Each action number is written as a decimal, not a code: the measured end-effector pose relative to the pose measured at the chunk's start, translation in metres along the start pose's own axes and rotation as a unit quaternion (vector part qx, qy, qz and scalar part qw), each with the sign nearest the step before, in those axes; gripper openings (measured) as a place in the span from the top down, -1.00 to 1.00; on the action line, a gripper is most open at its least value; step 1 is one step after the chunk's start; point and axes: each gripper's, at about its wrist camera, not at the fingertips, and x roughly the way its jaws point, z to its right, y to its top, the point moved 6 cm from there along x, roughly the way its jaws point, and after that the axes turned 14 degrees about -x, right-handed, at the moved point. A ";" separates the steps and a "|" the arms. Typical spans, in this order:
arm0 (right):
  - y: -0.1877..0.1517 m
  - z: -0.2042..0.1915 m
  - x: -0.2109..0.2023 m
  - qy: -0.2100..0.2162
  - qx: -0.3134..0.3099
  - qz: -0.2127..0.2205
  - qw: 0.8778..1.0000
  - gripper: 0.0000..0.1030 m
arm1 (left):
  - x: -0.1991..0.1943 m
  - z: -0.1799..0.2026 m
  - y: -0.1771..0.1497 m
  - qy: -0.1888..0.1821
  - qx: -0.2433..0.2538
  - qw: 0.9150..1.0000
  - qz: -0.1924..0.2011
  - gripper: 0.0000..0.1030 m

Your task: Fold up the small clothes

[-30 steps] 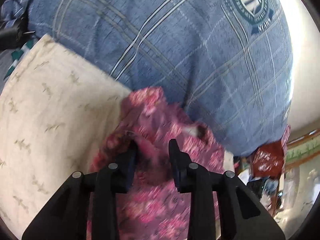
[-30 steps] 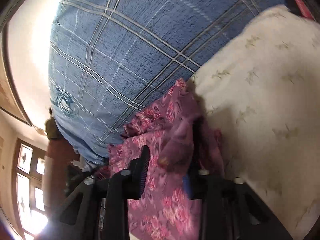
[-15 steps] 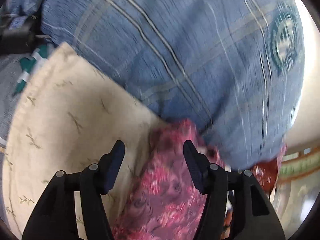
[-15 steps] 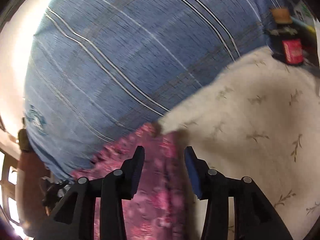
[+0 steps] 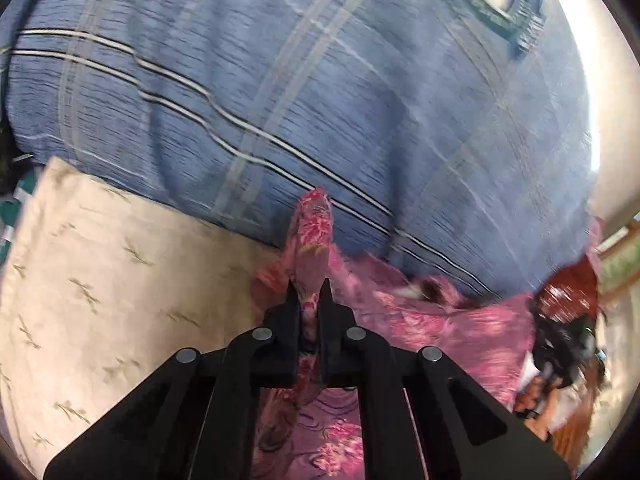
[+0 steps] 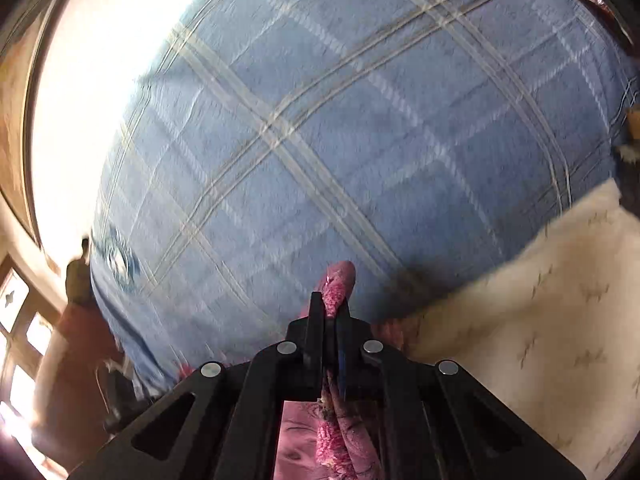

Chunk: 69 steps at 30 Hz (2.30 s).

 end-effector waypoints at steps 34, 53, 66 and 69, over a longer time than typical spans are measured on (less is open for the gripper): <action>-0.161 0.016 -0.117 -0.073 0.055 -0.105 0.990 0.12 | -0.107 -0.065 -0.149 0.019 -0.078 0.995 -0.058 0.22; -0.184 -0.033 -0.153 -0.089 0.039 -0.094 0.991 0.67 | -0.126 -0.109 -0.160 -0.028 -0.210 0.975 -0.069 0.06; -0.210 -0.039 -0.110 -0.040 0.112 -0.109 0.987 0.32 | -0.090 -0.097 -0.162 -0.062 -0.230 0.966 -0.102 0.06; -0.207 -0.026 -0.100 -0.029 0.147 -0.089 0.985 0.35 | -0.087 -0.092 -0.156 -0.055 -0.219 0.969 -0.098 0.07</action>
